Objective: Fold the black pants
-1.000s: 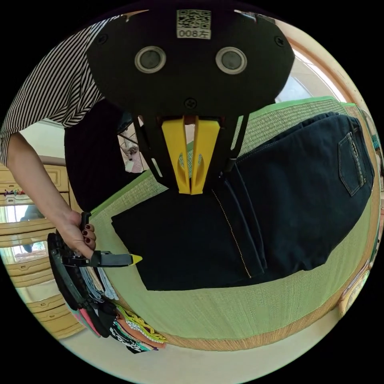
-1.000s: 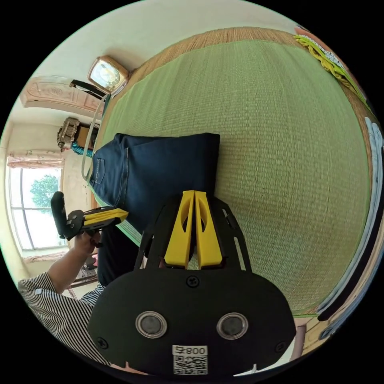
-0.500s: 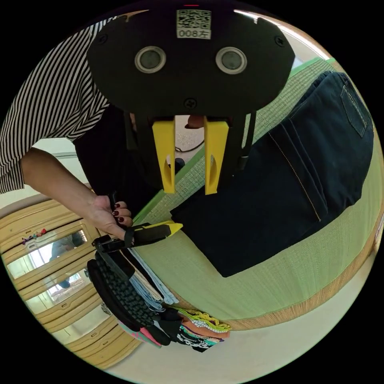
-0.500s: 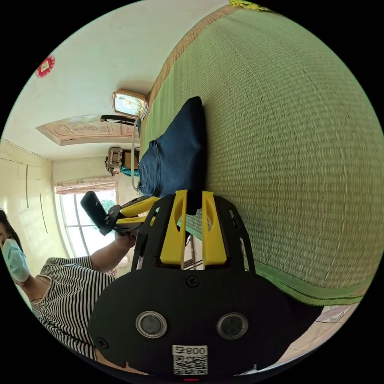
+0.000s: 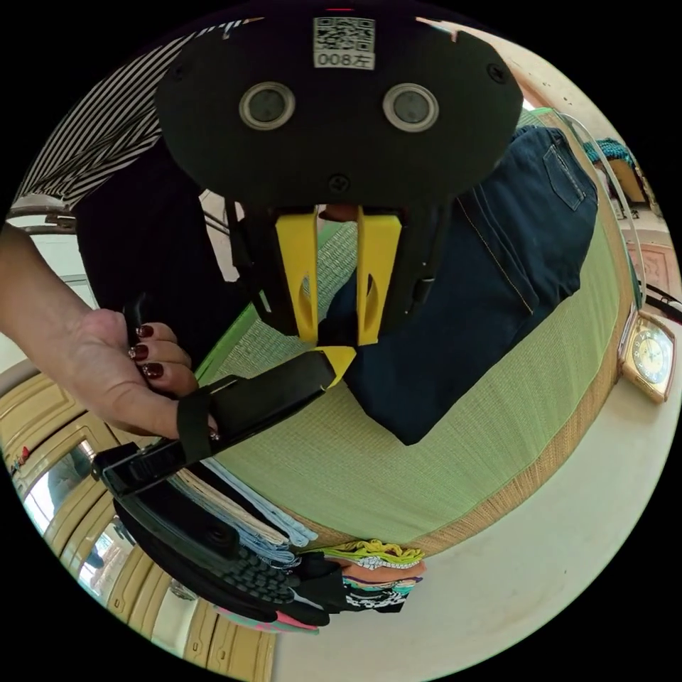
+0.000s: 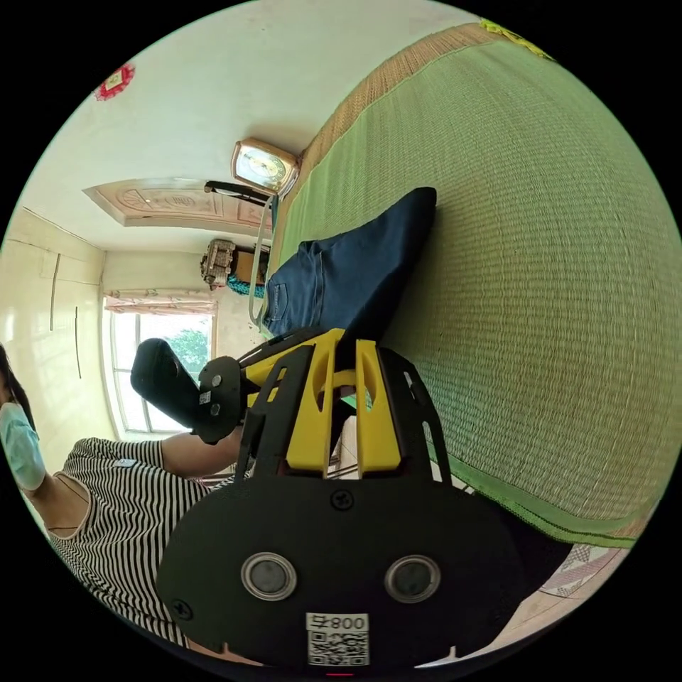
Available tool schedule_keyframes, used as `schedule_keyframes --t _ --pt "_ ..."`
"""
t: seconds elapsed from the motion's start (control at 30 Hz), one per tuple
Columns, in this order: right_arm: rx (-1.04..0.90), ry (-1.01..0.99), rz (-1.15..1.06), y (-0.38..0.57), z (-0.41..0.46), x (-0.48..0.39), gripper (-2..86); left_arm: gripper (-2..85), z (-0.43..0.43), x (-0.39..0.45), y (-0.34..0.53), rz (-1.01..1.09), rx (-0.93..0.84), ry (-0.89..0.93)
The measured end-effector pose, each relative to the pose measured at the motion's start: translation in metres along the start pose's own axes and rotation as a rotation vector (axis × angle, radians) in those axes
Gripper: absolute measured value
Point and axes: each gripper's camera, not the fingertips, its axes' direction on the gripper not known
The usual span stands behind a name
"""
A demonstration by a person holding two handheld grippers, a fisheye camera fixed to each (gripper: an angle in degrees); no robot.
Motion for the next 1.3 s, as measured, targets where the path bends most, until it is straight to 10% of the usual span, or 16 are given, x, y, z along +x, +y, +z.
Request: schedule_keyframes --t 0.73,1.3 --pt "0.096 -0.12 0.226 -0.113 0.025 0.007 8.1 6.3 -0.155 -0.053 0.021 -0.118 0.14 0.169" --pt "0.144 -0.258 -0.059 -0.128 0.104 -0.203 3.6 5.9 -0.414 -0.21 0.149 -0.3 0.488 0.313"
